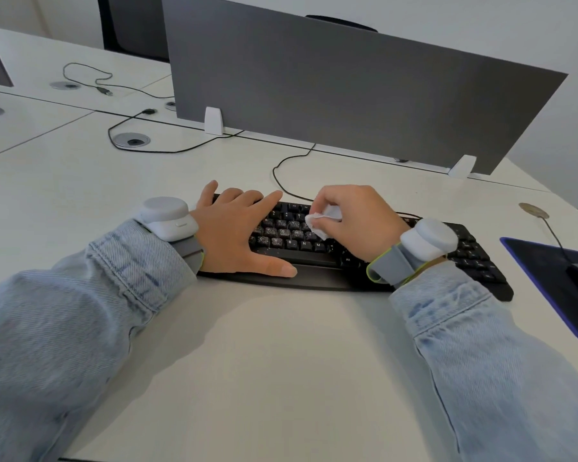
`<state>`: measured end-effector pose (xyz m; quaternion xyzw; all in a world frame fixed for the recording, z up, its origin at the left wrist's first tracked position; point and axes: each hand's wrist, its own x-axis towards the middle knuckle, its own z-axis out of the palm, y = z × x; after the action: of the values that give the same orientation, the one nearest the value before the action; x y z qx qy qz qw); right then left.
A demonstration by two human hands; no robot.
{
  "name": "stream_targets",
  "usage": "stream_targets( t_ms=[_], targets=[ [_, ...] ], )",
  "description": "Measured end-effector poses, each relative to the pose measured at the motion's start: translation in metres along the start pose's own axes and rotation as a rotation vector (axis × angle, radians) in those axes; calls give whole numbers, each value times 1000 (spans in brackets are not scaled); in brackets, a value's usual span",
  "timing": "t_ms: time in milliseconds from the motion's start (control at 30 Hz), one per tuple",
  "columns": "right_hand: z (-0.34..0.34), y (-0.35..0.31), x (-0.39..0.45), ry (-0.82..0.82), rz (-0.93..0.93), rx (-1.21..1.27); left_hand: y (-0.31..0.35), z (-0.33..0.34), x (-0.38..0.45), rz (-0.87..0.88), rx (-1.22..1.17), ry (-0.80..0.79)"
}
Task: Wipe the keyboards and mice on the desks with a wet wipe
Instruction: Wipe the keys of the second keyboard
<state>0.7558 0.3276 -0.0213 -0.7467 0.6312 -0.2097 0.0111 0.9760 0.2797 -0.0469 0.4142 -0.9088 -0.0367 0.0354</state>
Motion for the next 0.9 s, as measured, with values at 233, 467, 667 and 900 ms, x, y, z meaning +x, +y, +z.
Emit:
stream_targets(
  t_ms=[233,467,667,900],
  targets=[
    [-7,2,3,30,28,-40,-1,1,0,10,-4,-3],
    [-11,0,7,7,34,-141,-2,0,0,10,-16,-11],
    [-2,-15,9,-95,-20,-85,-2,-3,0,14,-11,-26],
    [-8,-13,9,-39,14,-73,-3,-3,0,16,-21,-34]
  ],
)
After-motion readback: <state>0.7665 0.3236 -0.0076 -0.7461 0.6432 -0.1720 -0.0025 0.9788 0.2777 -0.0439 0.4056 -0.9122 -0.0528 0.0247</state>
